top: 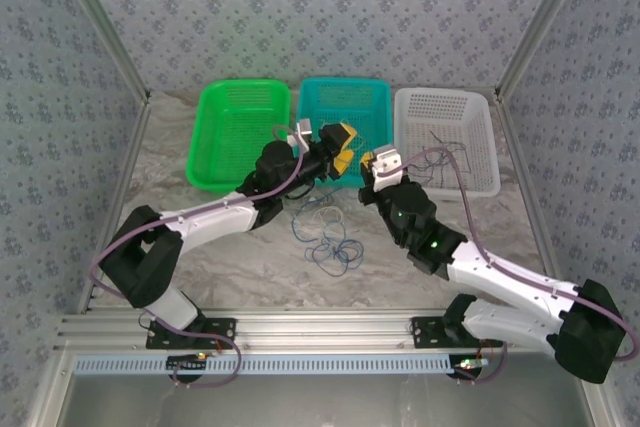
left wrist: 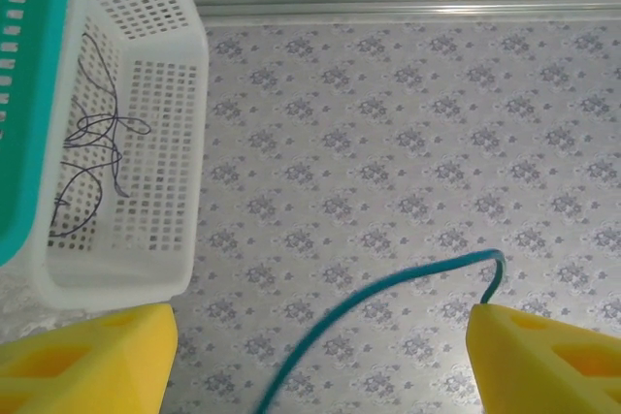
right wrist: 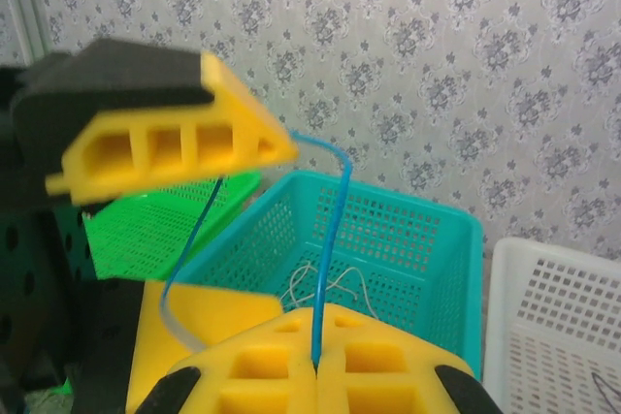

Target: Untangle the cables

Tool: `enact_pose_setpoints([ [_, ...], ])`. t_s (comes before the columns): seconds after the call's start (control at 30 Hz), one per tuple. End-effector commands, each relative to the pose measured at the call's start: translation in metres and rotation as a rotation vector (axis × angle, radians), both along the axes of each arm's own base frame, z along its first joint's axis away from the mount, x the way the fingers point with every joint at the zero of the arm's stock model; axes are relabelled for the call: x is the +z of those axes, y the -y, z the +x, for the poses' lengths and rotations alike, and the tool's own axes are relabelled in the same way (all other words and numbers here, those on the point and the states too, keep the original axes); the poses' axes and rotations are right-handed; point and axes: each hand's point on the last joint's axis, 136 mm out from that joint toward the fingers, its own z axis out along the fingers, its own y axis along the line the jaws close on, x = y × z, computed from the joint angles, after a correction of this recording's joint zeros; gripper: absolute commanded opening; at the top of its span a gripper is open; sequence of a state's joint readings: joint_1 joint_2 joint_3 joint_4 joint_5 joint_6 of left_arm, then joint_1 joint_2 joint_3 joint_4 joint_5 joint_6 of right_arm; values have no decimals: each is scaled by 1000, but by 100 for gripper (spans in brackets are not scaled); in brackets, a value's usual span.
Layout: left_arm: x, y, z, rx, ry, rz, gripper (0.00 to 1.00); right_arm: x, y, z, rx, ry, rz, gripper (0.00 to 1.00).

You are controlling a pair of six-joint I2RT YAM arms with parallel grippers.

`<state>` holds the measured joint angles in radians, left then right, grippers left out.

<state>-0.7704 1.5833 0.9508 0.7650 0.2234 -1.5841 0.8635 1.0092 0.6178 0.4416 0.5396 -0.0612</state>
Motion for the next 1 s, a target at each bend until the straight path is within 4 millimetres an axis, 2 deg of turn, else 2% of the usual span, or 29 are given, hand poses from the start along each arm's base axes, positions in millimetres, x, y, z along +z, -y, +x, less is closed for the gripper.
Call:
enact_pose_setpoints([
  [0.0,20,2,8,11,44,-53,78,-9,0,-4,-2,-30,16,0],
  [0.17,24,2,9,10,53,-52,77,-14,-3,-4,8,-45,1,0],
  [0.27,24,-1,11,18,56,-51,71,-14,-4,-4,14,-48,5,0],
  [0.37,23,-5,12,24,61,-59,51,-16,-1,-3,5,-67,8,0],
  [0.43,20,-9,12,28,59,-59,42,-18,3,-2,-1,-83,15,0],
  [0.57,14,-17,12,34,46,-52,29,-18,12,-1,1,-106,37,0],
  [0.63,13,-20,12,39,48,-50,26,-19,14,0,6,-119,39,0],
  [0.7,12,-25,12,48,51,-45,30,-21,16,1,0,-129,30,0],
  [0.8,7,-37,14,74,42,-4,54,-20,25,3,-37,-133,27,0],
  [0.9,3,-55,11,126,52,63,70,-17,32,6,-60,-124,24,0],
  [0.97,7,-63,5,142,77,105,73,-14,33,9,-67,-113,15,0],
])
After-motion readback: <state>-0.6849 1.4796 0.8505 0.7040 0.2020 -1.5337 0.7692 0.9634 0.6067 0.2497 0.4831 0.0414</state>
